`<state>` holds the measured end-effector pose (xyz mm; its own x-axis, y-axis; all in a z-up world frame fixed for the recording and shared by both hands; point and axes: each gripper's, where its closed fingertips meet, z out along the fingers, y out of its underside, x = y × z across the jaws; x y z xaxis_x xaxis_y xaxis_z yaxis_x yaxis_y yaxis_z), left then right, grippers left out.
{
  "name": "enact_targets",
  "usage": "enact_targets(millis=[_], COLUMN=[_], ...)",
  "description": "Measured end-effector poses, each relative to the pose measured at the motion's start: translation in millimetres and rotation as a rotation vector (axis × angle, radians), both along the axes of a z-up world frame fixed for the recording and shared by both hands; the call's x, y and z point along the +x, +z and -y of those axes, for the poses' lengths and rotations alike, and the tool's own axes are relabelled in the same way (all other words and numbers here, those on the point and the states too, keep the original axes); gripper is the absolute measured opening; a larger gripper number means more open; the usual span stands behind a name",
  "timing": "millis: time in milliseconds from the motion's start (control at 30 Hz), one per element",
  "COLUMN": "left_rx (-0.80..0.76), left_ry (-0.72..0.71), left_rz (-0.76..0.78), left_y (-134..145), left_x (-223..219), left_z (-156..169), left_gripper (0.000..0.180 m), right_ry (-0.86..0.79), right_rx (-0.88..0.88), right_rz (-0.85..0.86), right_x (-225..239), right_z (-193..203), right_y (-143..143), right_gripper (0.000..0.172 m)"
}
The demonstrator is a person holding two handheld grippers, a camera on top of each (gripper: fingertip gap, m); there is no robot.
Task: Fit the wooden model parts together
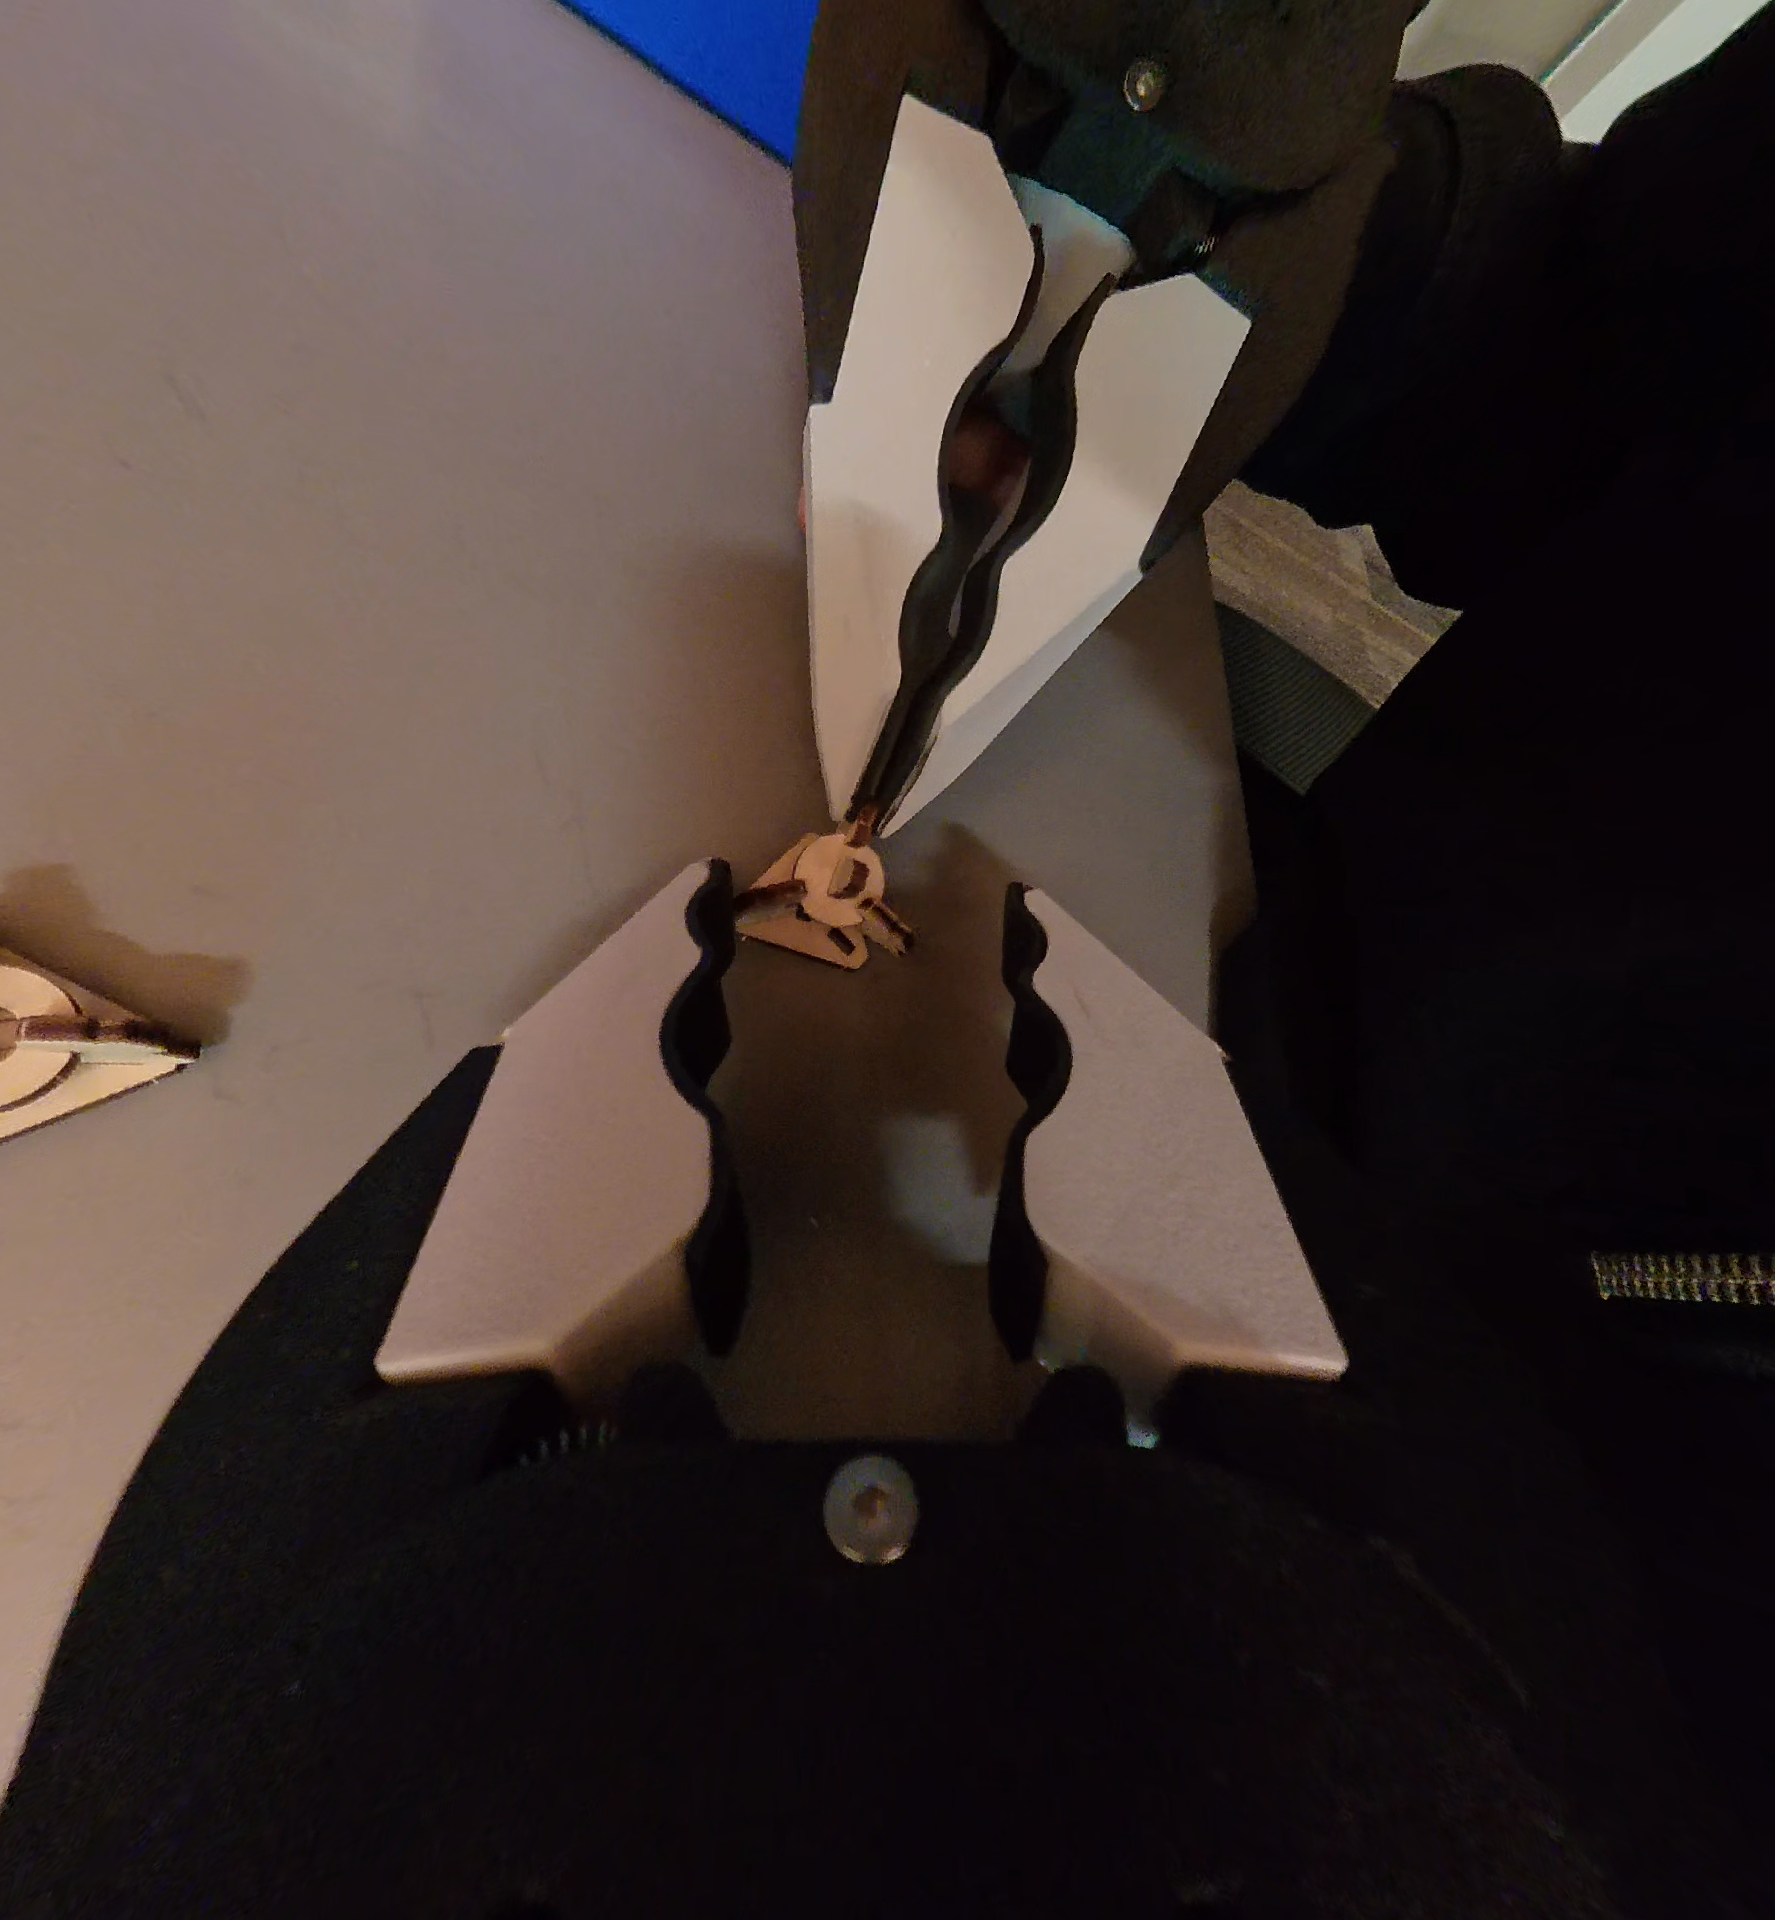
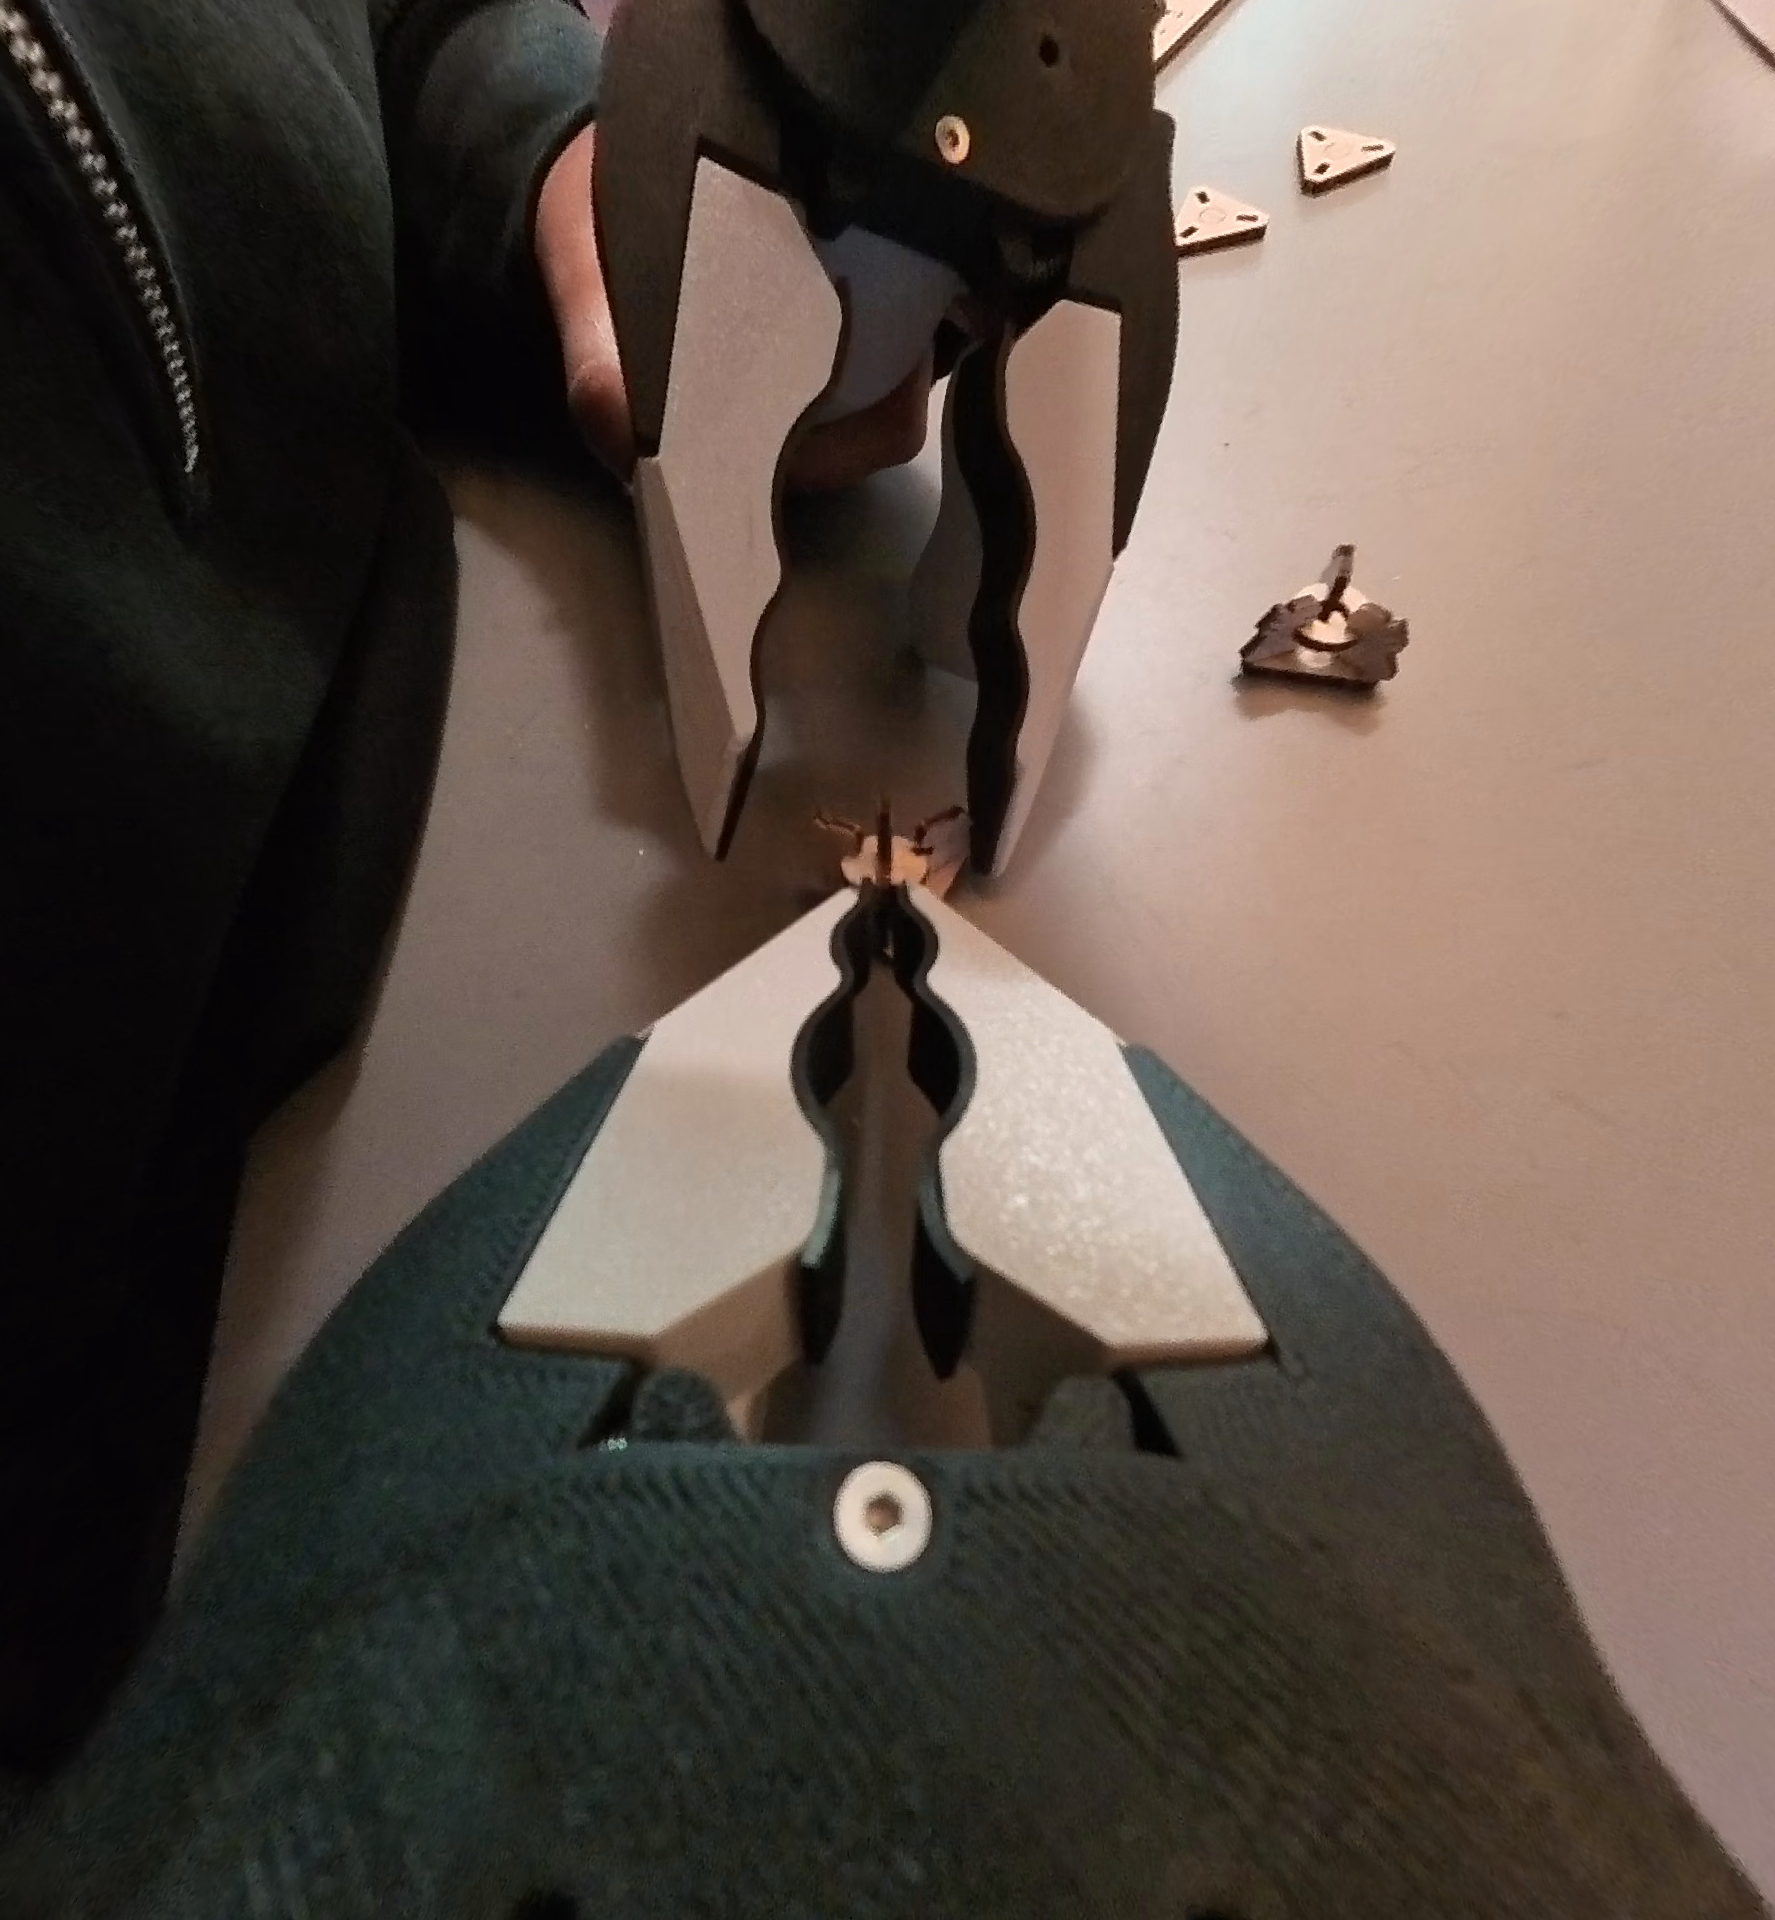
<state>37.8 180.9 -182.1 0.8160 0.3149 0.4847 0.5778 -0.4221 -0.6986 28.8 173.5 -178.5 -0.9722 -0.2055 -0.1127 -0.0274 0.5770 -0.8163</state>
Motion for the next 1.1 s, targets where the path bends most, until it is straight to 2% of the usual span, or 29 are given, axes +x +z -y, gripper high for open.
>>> enact_targets(millis=[500, 1100], left_rx=[-0.04, -0.075], left_ry=[0.004, 0.039], left_rz=[-0.035, -0.067], left_y=[-3.6, -6.1], left_x=[0.4, -2.5], left_z=[11.6, 16.9], left_gripper=[0.045, 0.043], right_ry=[0.012, 0.064], right_rx=[0.069, 0.12], right_rz=[-0.009, -0.069], right_x=[-1.4, 1.4], right_z=[-1.9, -1.0], right_y=[-11.4, -8.0], right_gripper=[0.001, 0.001])
